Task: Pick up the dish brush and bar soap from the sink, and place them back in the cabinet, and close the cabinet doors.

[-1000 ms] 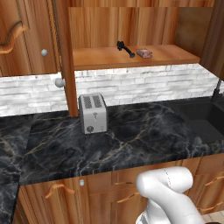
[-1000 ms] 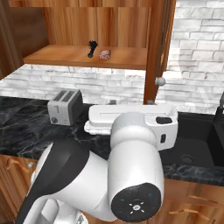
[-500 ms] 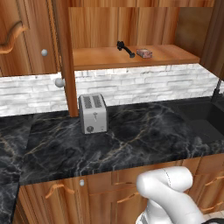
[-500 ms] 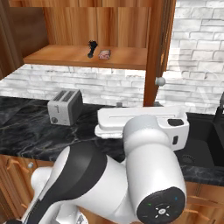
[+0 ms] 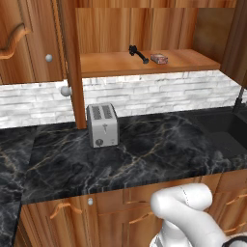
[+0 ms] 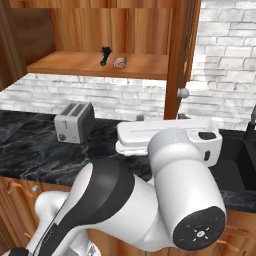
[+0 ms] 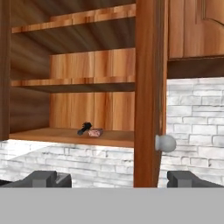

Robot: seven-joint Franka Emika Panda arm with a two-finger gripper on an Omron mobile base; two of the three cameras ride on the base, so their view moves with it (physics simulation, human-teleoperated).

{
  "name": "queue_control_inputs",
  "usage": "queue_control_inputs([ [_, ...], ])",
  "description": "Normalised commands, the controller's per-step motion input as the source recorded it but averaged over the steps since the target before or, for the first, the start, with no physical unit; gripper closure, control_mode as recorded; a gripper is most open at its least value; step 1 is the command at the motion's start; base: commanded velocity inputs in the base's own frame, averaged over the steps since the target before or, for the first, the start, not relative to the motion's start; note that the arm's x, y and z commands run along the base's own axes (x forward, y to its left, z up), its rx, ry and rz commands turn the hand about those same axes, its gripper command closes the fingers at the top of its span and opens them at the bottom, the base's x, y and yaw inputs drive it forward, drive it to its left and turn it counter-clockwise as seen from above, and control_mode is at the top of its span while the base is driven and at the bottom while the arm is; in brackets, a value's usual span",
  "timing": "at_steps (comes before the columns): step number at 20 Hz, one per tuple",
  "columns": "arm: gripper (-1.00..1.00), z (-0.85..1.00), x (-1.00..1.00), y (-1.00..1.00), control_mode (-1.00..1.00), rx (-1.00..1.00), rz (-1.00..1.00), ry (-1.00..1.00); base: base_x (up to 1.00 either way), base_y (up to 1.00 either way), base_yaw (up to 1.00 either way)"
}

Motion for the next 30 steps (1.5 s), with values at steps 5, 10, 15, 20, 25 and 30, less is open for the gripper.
queue_control_inputs([
  [5,-1.00,0.00,0.13,-0.08,-1.00,0.00,0.01,0.00,0.00,0.00,0.00],
  [10,-1.00,0.00,0.09,-0.12,-1.00,0.01,0.00,0.00,0.00,0.00,0.00],
  [15,-1.00,0.00,0.08,-0.13,-1.00,0.02,0.00,0.00,0.00,0.00,0.00],
  [20,-1.00,-0.02,0.10,-0.03,-1.00,0.00,0.00,0.00,0.00,0.00,0.00],
  [25,-1.00,-0.06,0.08,-0.09,-1.00,0.00,0.00,0.00,0.00,0.00,0.00],
  [30,-1.00,-0.08,0.13,-0.15,-1.00,0.01,0.01,0.00,0.00,0.00,0.00],
])
